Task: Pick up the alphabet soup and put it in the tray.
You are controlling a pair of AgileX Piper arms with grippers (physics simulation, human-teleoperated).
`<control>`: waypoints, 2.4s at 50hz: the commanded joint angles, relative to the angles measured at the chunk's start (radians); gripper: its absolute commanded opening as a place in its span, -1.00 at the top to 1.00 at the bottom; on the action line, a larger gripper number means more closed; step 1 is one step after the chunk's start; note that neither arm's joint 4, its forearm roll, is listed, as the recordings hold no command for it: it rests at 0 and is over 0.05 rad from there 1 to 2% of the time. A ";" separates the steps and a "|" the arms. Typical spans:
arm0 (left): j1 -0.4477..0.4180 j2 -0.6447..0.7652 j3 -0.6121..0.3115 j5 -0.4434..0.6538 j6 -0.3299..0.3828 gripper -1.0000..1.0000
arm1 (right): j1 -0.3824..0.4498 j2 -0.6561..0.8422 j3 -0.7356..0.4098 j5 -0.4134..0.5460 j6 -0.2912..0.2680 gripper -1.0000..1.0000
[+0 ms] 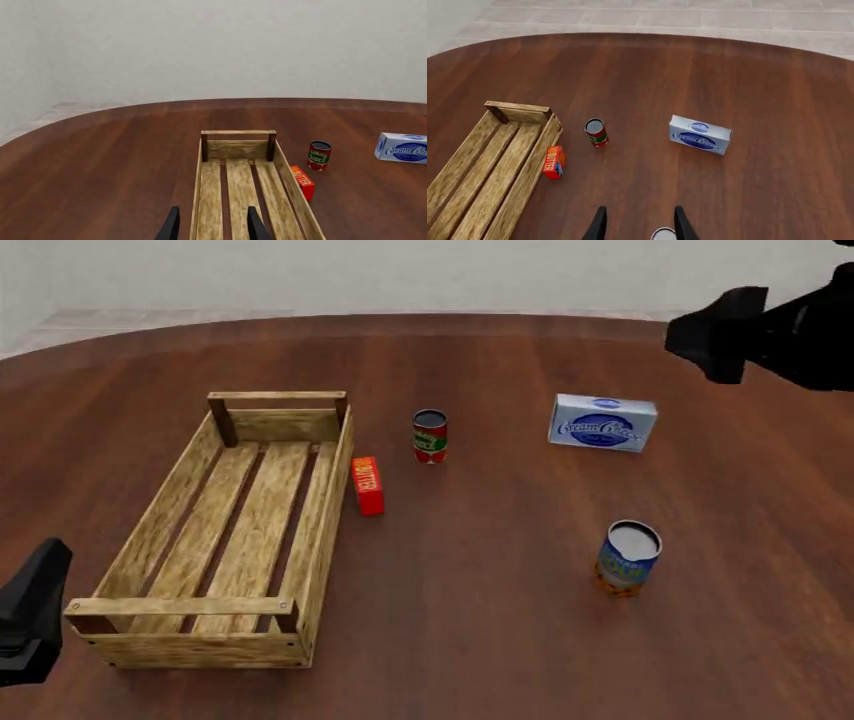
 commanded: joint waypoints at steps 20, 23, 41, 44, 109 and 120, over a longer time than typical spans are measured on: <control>0.000 0.000 0.000 0.000 0.000 -1.00 | -0.025 0.083 0.099 0.006 -0.067 -1.00; 0.000 0.000 0.000 0.000 0.000 -1.00 | -0.035 0.086 0.100 0.002 -0.077 -1.00; 0.000 0.000 0.000 0.000 0.000 -1.00 | -0.058 0.094 0.100 0.007 -0.088 -1.00; 0.000 0.000 0.000 0.000 0.000 -1.00 | -0.064 0.095 0.102 0.005 -0.095 -1.00; 0.000 0.000 0.000 0.000 0.000 -1.00 | -0.087 0.251 0.231 -0.177 -0.042 -1.00; 0.000 0.000 0.000 0.000 0.000 -1.00 | -0.080 0.277 0.238 -0.200 -0.042 -1.00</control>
